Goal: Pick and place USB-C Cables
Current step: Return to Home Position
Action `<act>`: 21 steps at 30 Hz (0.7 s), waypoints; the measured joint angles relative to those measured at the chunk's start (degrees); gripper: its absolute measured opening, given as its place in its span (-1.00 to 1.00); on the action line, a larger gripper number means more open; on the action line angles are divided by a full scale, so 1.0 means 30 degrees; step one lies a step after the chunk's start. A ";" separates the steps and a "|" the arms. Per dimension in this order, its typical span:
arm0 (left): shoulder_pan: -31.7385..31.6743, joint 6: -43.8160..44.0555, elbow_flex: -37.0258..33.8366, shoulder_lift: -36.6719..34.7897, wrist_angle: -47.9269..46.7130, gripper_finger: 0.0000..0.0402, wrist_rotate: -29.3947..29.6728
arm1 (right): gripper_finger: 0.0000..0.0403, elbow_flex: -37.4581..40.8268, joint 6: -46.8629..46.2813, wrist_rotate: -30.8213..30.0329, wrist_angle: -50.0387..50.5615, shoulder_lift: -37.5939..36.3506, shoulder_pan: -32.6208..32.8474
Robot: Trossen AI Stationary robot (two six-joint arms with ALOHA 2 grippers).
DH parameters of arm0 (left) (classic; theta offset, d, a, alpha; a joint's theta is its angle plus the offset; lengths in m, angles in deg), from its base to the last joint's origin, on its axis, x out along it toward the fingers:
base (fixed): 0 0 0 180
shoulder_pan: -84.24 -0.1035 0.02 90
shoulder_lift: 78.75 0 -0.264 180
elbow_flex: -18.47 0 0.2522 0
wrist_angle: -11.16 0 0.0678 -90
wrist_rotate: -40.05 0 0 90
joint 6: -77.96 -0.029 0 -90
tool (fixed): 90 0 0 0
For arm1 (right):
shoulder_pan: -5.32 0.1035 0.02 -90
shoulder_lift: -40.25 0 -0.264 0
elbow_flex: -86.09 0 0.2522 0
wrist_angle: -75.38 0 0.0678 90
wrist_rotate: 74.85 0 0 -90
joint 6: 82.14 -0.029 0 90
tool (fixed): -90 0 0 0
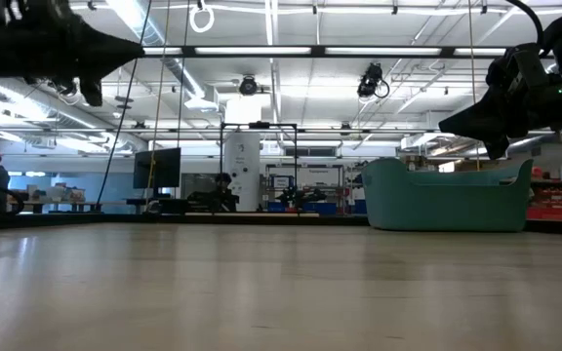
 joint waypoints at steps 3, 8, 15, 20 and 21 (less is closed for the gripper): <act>0.0046 -0.2679 -0.1414 -0.0916 0.2047 -0.92 -0.0714 | -0.92 0.0000 -0.0010 -0.0002 0.0007 0.0000 0.0000; 0.0067 -0.4490 -0.1306 -0.2956 -0.1873 -0.91 -0.1642 | -0.92 0.0000 -0.0008 0.0000 0.0007 -0.0001 0.0000; 0.0316 -0.1651 -0.1414 -0.2910 -0.5011 -0.96 -0.3492 | -0.92 0.0000 -0.0007 -0.0097 -0.0096 -0.0036 -0.0007; 0.0430 0.0263 -0.1421 -0.2945 -0.5110 -0.92 -0.3906 | -0.92 0.0000 -0.0007 -0.0153 -0.0124 -0.0045 -0.0007; 0.0478 0.0606 -0.1421 -0.2945 -0.5123 -0.91 -0.3908 | -0.92 0.0000 -0.0007 -0.0148 -0.0132 -0.0036 -0.0007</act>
